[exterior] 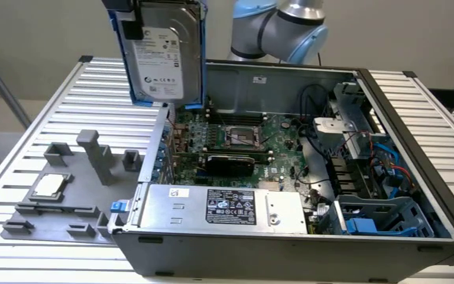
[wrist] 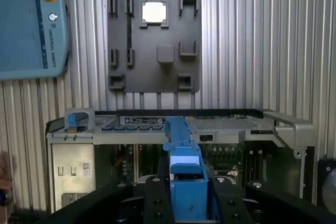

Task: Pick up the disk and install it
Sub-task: 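Pick up the disk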

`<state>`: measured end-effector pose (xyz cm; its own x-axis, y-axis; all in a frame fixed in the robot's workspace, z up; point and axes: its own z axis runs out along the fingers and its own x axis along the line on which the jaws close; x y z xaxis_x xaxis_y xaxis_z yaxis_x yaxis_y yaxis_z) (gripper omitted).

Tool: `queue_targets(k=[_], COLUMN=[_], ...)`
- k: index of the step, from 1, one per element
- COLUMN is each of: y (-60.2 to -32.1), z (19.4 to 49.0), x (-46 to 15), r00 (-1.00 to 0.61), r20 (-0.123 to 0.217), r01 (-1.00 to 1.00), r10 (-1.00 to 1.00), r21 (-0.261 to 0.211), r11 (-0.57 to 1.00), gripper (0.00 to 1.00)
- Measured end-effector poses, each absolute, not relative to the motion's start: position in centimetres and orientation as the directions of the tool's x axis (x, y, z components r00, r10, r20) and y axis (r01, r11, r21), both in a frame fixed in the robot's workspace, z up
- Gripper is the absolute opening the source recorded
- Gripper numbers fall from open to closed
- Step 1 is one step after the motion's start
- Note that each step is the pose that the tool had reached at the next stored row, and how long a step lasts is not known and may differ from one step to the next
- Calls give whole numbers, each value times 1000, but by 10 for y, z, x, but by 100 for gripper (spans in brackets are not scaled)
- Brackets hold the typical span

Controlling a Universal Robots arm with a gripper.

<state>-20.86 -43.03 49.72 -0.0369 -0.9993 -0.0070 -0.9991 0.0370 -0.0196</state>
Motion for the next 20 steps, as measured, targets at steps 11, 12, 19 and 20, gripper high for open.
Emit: queue_targets(k=[11,12,19,20], y=[-449,-451,-464,-466], z=[498,498,498,498], x=[-159,-154,-122,-118], r00=[-37,-37,-37,-37], r20=[-7,-7,-7,-7], r01=[-999,-999,-999,-999], r10=[-999,-999,-999,-999], r21=[-20,-20,-20,-20], r11=[37,37,37,37], gripper=[0,0,0,0])
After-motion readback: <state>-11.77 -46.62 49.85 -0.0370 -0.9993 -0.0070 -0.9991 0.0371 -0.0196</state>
